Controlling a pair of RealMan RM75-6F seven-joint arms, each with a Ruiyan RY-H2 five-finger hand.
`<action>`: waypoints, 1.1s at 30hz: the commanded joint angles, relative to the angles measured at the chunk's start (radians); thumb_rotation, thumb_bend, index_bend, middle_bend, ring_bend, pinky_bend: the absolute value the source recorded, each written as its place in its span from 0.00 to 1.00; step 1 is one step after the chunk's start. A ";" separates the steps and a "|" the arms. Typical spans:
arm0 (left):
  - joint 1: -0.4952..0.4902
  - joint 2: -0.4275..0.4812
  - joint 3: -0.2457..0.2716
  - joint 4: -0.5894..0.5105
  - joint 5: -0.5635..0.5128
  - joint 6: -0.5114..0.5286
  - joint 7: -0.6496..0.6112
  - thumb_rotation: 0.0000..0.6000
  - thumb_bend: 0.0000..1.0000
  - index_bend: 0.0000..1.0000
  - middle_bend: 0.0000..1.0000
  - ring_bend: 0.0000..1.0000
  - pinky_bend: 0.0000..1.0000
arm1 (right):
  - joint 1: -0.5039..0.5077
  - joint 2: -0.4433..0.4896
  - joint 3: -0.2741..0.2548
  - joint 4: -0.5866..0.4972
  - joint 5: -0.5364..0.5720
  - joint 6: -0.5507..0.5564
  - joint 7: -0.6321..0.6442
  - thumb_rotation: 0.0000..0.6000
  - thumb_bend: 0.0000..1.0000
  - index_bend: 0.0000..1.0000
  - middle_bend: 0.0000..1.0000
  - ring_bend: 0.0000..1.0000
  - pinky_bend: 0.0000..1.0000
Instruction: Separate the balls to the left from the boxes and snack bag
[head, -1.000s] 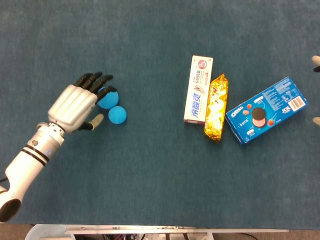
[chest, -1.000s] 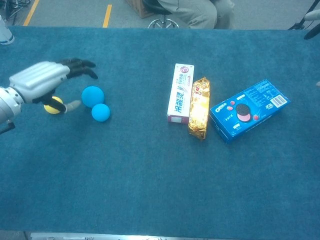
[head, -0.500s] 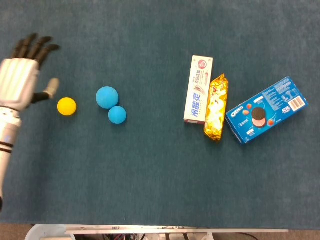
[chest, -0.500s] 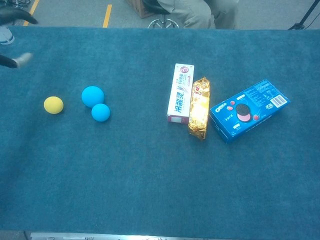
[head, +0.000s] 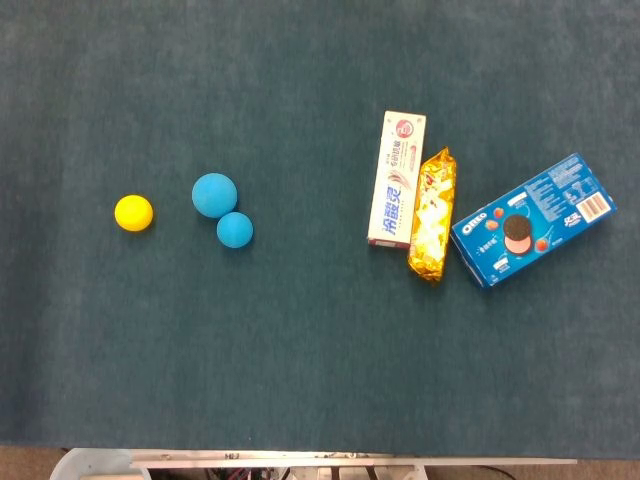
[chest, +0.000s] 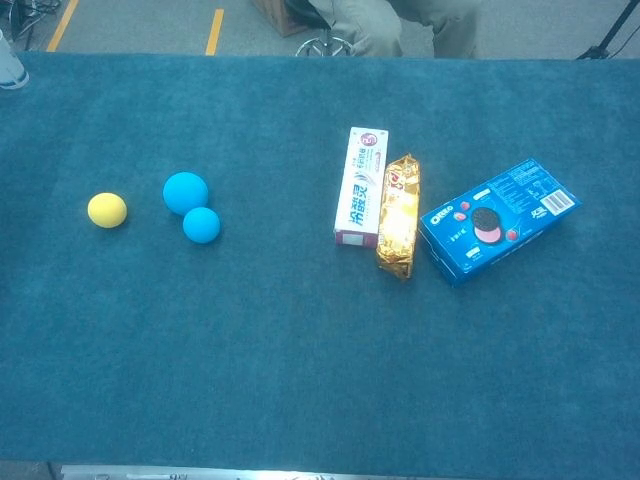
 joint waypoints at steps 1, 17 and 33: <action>0.045 0.019 0.035 -0.021 0.027 0.038 0.032 1.00 0.37 0.18 0.16 0.03 0.09 | -0.021 -0.015 -0.005 0.006 -0.012 0.039 -0.042 1.00 0.00 0.02 0.23 0.14 0.27; 0.156 0.046 0.072 -0.117 0.086 0.123 0.077 1.00 0.37 0.19 0.16 0.04 0.09 | -0.078 -0.025 -0.028 0.002 -0.103 0.126 -0.107 1.00 0.00 0.02 0.23 0.14 0.27; 0.190 0.068 0.060 -0.148 0.109 0.122 0.093 1.00 0.37 0.19 0.16 0.04 0.09 | -0.096 0.006 -0.030 -0.015 -0.125 0.124 -0.084 1.00 0.00 0.02 0.23 0.14 0.27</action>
